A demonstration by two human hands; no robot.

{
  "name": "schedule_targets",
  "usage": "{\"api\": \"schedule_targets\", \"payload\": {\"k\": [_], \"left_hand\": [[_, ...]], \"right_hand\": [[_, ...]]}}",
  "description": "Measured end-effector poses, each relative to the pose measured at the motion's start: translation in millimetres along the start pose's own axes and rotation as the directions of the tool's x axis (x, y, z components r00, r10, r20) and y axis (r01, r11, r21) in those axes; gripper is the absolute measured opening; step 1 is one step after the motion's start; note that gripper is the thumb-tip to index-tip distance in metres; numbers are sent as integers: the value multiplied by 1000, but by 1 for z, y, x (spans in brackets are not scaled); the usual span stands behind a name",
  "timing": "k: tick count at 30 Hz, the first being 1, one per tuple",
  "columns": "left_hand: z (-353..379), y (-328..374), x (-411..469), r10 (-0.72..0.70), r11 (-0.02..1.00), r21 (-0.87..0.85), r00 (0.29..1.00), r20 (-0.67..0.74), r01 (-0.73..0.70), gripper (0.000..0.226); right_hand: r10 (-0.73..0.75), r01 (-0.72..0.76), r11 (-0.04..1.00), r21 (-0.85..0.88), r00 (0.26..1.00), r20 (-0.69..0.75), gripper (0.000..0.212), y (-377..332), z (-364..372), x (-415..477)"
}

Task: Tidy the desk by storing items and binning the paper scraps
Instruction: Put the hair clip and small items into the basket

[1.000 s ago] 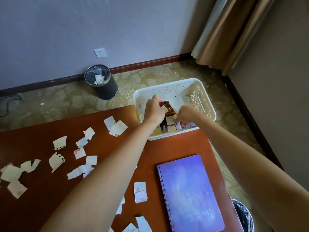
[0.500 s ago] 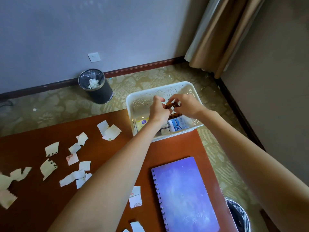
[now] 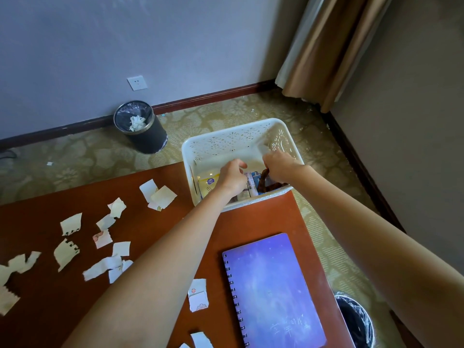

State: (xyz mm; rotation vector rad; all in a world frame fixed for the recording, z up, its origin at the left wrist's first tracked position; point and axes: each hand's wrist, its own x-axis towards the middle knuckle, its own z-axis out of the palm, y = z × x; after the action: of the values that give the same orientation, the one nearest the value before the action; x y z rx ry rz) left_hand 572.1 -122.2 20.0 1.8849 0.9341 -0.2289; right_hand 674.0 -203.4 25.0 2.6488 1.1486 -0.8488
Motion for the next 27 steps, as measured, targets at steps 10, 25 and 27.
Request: {"api": "schedule_targets", "payload": {"k": [10, 25, 27], "left_hand": [[-2, 4, -9, -17, 999, 35, 1000, -5, 17, 41], [-54, 30, -99, 109, 993, 64, 979, -170, -100, 37], [-66, 24, -128, 121, 993, 33, 968, -218, -117, 34]], "right_hand": [[-18, 18, 1000, -12, 1000, 22, 33, 3, 4, -1], [93, -19, 970, 242, 950, -299, 36, -37, -29, -87], [110, 20, 949, 313, 913, -393, 35, -56, -25, -114]]}}
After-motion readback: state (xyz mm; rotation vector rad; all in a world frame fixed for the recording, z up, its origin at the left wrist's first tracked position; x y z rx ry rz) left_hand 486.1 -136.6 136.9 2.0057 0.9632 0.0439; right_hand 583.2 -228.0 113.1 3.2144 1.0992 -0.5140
